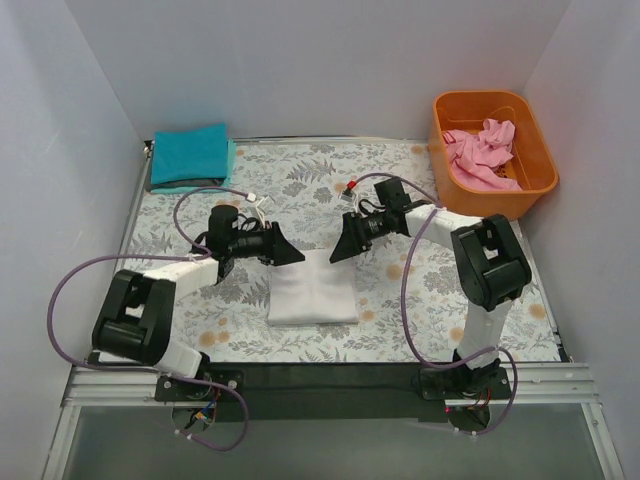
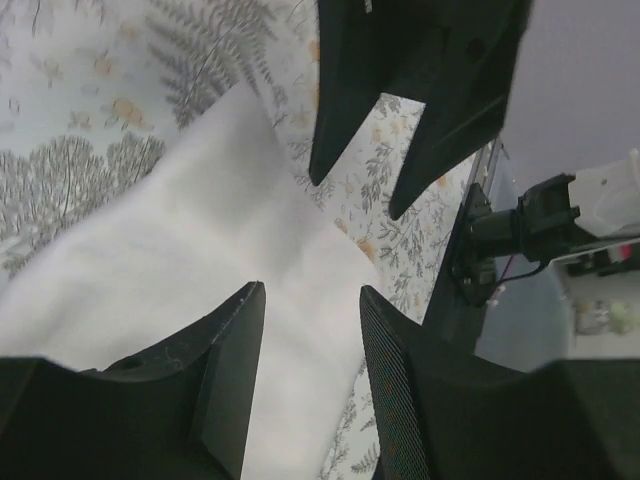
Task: Fold and stack the t-shirts
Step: Fold the tshirt
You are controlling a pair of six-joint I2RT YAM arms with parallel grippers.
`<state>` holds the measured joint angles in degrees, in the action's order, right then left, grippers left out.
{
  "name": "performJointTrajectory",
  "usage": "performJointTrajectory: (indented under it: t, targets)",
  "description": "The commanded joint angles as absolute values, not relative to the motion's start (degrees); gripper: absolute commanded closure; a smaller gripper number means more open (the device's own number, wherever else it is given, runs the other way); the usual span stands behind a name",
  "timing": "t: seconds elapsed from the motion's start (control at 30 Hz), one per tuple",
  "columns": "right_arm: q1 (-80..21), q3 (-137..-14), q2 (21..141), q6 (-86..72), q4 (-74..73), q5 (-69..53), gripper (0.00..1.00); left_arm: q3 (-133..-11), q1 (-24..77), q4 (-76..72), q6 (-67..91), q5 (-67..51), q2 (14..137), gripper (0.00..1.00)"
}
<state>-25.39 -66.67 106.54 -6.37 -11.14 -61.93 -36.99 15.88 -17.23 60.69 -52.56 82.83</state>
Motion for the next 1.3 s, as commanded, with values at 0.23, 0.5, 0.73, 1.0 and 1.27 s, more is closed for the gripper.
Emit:
performJointTrajectory:
  t: [0.23,0.5,0.73,1.0,1.27]
  targets:
    - [-21.2,-68.9,120.0,-13.3,-3.3,-52.7,0.52,-41.4,11.6,-23.6,74.4,-47.5,104.0,0.64]
    - [-17.3,-87.3,127.7,-7.7,-10.4,-53.0,0.61,-56.5,9.6,-19.3,69.4,-51.1,112.3,0.66]
    - [-18.5,-75.1,109.8,-10.4,-9.8,-62.8,0.60,-49.9,9.2,-15.9,72.7,-58.6,94.5,0.71]
    - [-23.4,-67.8,109.6,-18.5,-1.9,-62.8,0.63,-38.1,17.7,-32.8,91.7,-52.9,95.3,0.72]
    - [-23.3,-63.0,117.5,-16.1,-1.7,-58.0,0.68,-40.1,19.5,-17.9,84.3,-42.2,106.3,0.76]
